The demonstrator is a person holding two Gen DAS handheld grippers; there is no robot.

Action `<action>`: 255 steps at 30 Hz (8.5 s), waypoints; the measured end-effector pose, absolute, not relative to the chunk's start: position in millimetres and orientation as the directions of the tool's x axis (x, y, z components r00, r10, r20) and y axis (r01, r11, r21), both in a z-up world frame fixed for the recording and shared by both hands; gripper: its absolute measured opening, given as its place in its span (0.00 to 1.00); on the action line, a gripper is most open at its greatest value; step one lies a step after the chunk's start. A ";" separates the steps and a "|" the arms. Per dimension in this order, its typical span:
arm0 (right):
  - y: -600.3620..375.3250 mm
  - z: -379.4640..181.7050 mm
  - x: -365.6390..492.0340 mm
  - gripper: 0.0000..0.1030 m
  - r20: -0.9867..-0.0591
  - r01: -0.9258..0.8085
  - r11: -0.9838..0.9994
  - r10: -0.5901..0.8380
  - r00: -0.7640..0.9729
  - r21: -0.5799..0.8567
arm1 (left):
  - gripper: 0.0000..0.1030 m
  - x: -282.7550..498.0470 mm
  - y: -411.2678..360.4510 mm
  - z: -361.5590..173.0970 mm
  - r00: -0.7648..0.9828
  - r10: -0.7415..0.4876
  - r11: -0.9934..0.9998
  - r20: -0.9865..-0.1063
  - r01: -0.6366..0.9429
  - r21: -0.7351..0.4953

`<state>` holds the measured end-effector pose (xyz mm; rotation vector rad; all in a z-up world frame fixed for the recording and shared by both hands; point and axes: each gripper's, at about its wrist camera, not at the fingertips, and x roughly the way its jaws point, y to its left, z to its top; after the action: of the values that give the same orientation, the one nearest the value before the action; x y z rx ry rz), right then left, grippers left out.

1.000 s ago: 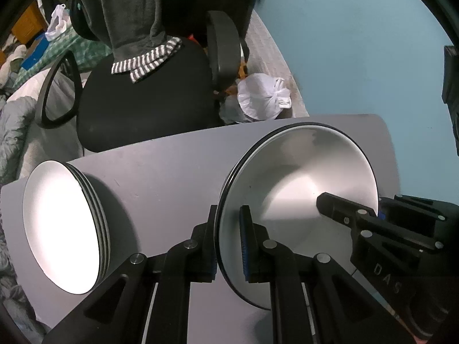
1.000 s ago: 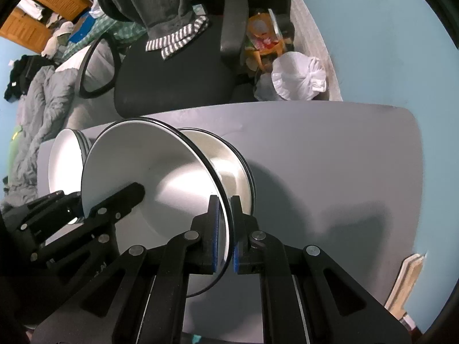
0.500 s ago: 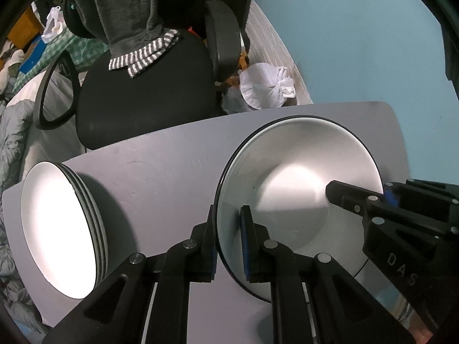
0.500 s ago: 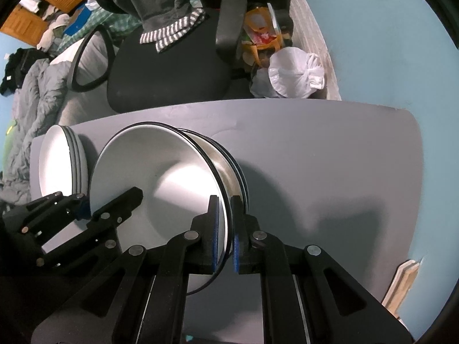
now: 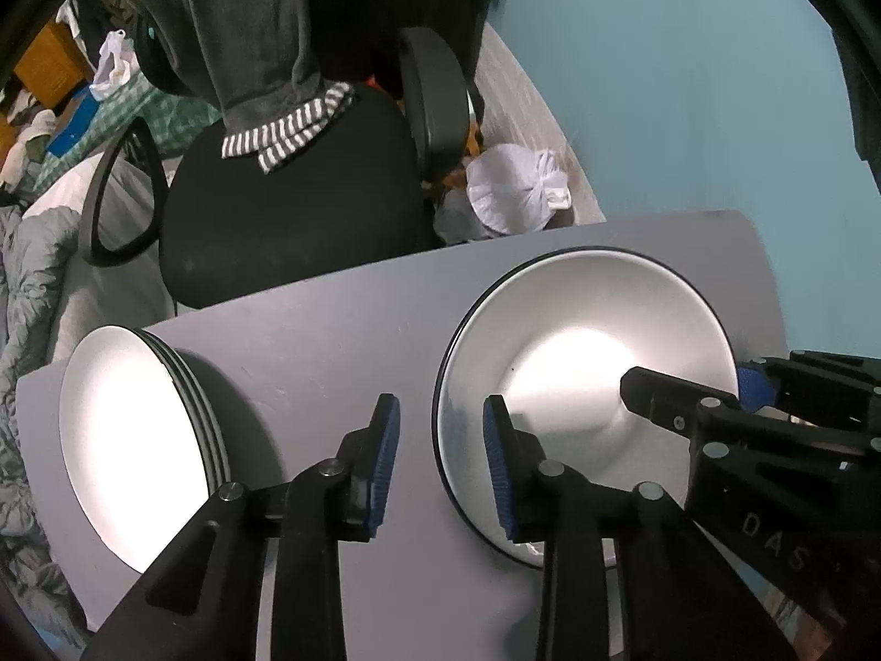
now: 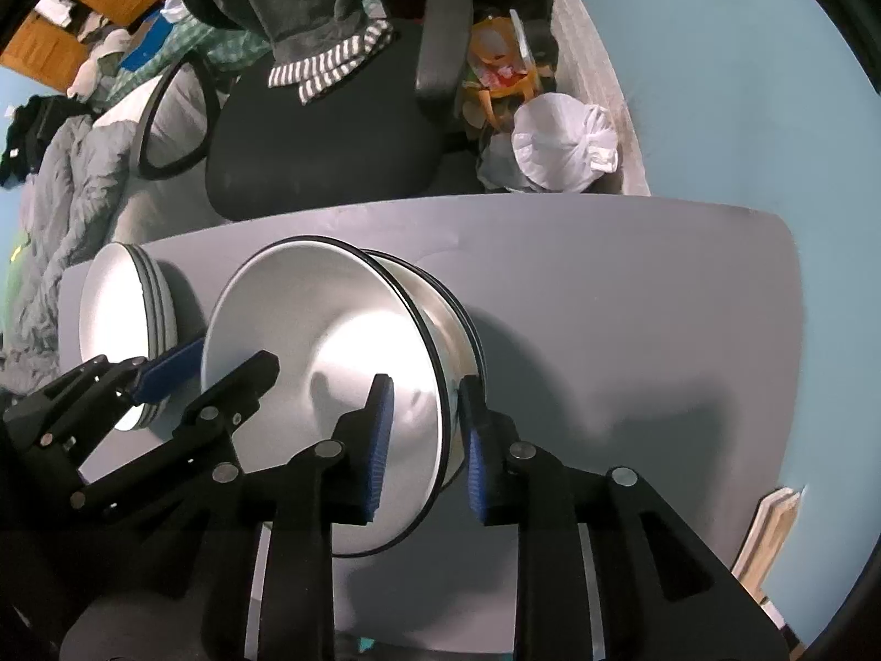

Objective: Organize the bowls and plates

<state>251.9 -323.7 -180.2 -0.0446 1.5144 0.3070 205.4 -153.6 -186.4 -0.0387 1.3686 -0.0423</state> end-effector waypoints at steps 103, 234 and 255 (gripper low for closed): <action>-346.6 -205.1 270.2 0.62 -0.976 -0.275 0.939 0.216 0.007 0.206 | 0.75 218.3 -133.3 -202.5 0.118 -0.130 0.990 -0.985 -0.038 -0.135; -122.6 -173.1 234.8 0.18 -0.946 -0.458 0.828 0.296 -0.132 0.323 | 0.18 156.9 72.8 -198.2 0.148 -0.248 0.917 -0.957 -0.282 -0.281; -75.6 -206.8 251.2 0.18 -0.944 -0.407 0.853 0.275 -0.181 0.327 | 0.18 173.1 128.2 -232.0 0.106 -0.313 0.886 -0.944 -0.326 -0.330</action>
<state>251.2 -75.6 -206.8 -0.1046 1.6448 0.6099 173.1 128.2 -232.0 -0.5316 1.4865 0.0106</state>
